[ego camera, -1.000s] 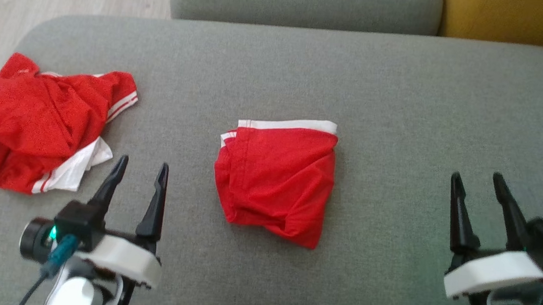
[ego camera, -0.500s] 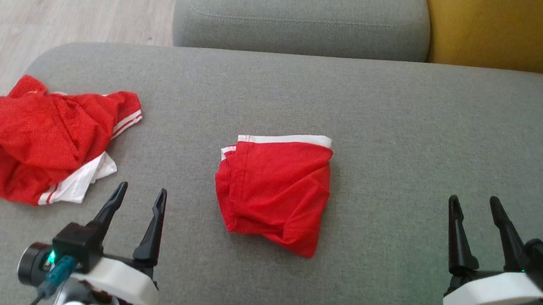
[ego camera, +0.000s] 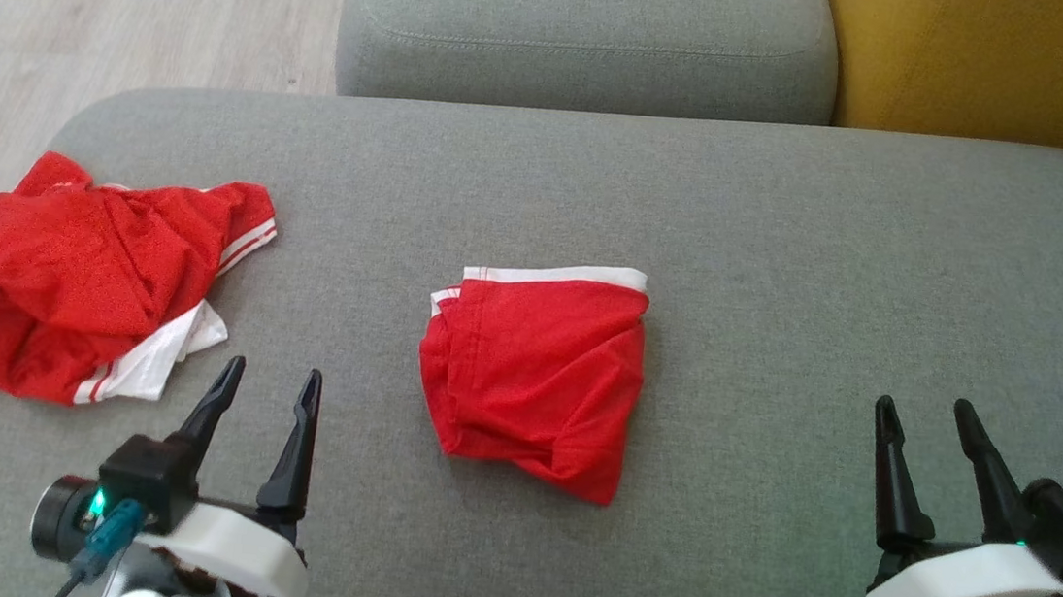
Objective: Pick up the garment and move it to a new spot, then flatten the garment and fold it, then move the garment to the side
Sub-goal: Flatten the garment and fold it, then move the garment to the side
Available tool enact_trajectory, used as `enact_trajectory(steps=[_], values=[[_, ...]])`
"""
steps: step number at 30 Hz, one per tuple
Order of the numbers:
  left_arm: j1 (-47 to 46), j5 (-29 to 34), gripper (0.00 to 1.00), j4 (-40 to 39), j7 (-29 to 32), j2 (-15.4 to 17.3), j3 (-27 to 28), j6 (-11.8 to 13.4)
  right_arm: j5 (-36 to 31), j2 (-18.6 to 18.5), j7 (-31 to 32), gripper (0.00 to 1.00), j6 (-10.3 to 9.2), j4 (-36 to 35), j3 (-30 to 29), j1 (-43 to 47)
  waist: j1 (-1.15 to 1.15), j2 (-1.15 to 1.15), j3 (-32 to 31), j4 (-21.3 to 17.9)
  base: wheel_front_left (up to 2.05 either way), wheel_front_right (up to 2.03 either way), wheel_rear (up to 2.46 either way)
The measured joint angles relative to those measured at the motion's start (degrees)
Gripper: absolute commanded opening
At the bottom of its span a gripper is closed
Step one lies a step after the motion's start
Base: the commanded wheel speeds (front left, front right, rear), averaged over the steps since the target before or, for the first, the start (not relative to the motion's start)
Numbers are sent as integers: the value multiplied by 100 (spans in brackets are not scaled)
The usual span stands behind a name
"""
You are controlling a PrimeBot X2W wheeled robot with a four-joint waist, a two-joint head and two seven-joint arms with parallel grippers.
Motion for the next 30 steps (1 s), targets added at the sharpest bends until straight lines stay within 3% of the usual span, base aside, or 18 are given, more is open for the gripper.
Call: enact_trajectory(steps=[22, 30], values=[[-5, -75, 100, 4, -11, 26, -86, 93, 7, 1, 1, 100, 0, 69, 36, -13, 0, 0, 65, 31, 0, 0, 0], [-283, -75, 100, -3, -51, 26, -196, 65, 76, 0, 7, 100, 0, 586, 243, -322, 0, 0, 318, 221, 0, 0, 0]])
